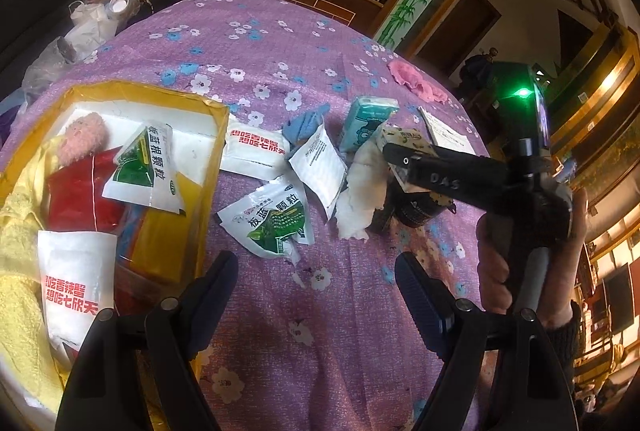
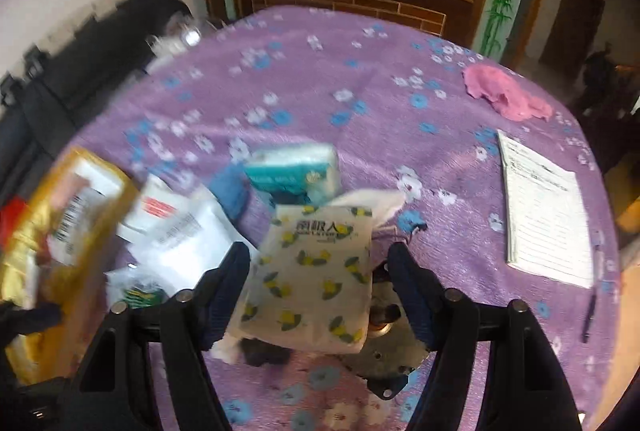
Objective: Organize soft objects
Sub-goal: 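Grasp the bee-print tissue pack with the right gripper and lift it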
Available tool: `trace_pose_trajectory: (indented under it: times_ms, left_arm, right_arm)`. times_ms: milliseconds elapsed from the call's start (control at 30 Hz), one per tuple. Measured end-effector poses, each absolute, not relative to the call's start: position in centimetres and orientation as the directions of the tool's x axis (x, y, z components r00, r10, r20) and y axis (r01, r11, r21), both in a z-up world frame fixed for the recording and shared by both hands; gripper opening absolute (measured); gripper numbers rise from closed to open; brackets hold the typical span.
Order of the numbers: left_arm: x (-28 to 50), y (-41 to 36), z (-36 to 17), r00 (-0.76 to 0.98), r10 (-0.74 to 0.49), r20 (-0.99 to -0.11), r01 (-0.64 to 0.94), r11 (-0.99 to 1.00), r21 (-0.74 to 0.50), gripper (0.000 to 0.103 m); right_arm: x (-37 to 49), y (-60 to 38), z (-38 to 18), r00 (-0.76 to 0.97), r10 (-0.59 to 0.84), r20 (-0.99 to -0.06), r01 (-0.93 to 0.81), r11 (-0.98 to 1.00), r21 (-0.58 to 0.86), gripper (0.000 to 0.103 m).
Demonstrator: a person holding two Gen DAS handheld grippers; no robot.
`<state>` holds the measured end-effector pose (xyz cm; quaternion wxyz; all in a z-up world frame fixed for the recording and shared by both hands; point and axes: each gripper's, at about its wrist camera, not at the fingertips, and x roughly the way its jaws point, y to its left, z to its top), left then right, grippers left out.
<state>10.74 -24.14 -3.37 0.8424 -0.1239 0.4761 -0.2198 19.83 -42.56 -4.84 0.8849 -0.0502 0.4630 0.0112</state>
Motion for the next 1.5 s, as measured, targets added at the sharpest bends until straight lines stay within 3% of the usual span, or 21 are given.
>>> trace_pose_trajectory:
  times_ms: [133,433,767,933,1167,1200,1267,1300,1500]
  left_arm:
    - [10.7,-24.4,-3.4,0.446,-0.488,-0.75,0.253,0.873,-0.417,0.084]
    - [10.7,-25.2,-3.1,0.444,-0.481,-0.756,0.256,0.877,-0.407,0.084]
    - [10.1,-25.6,-3.2,0.44,-0.469,-0.765,0.256,0.883,-0.394,0.084]
    - [10.2,-25.4,-3.3,0.439,-0.473,-0.764,0.254,0.881,-0.399,0.084]
    - [10.3,-24.9,-3.6,0.435,-0.484,-0.76,0.252,0.875,-0.413,0.084]
    - [10.3,-24.8,-3.5,0.436,-0.482,-0.76,0.252,0.876,-0.412,0.084]
    - [10.2,-24.5,-3.5,0.437,-0.483,-0.759,0.248,0.876,-0.414,0.084]
    - [10.2,-24.3,-3.6,0.437,-0.484,-0.758,0.245,0.875,-0.418,0.084]
    - [10.2,-23.7,-3.6,0.442,-0.483,-0.756,0.232,0.875,-0.424,0.084]
  right_arm:
    - [19.7,-42.5,-4.9,0.58,-0.052,-0.813,-0.065,0.992,-0.111,0.054]
    - [19.2,-44.8,-4.1,0.62,0.117,-0.776,-0.074,0.993,0.09,0.052]
    - [19.7,-44.1,-4.2,0.591,0.129,-0.797,-0.15,0.988,0.048,0.054]
    - [19.4,-43.1,-3.5,0.589,0.076,-0.805,-0.169,0.985,-0.03,0.063]
    - [20.2,-41.7,-4.0,0.547,0.005,-0.837,-0.203,0.971,-0.127,0.064]
    - [20.3,-41.3,-4.2,0.539,-0.004,-0.842,-0.215,0.966,-0.142,0.063]
    - [20.4,-40.2,-4.8,0.533,-0.049,-0.844,-0.24,0.948,-0.207,0.048]
    - [20.4,-39.9,-5.0,0.538,-0.076,-0.839,-0.233,0.943,-0.235,0.045]
    - [19.8,-40.4,-3.6,0.608,-0.062,-0.792,-0.194,0.955,-0.224,0.04]
